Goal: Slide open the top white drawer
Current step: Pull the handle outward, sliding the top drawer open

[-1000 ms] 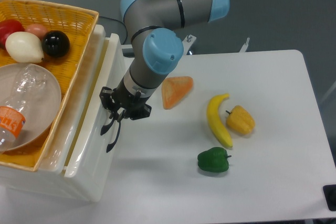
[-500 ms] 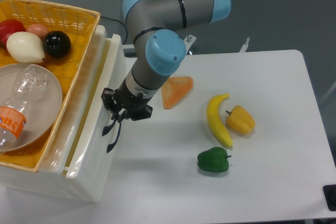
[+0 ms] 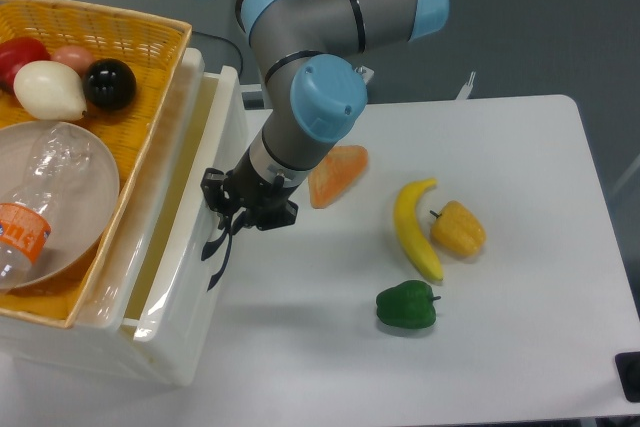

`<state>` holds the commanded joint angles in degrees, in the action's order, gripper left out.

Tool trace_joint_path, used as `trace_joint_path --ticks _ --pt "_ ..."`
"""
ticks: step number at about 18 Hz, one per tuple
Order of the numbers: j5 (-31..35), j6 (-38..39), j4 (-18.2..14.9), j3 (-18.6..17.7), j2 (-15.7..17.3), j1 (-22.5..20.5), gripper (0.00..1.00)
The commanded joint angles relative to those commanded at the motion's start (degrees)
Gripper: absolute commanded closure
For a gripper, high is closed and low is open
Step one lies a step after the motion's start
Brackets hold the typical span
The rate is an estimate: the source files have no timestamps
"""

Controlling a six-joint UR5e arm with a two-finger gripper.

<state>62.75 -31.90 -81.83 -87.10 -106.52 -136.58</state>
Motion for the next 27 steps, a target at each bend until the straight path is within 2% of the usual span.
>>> trace_joint_path --ticks 27 --pt "0.00 -1.49 0.09 0.53 -0.18 -4.04 0.76"
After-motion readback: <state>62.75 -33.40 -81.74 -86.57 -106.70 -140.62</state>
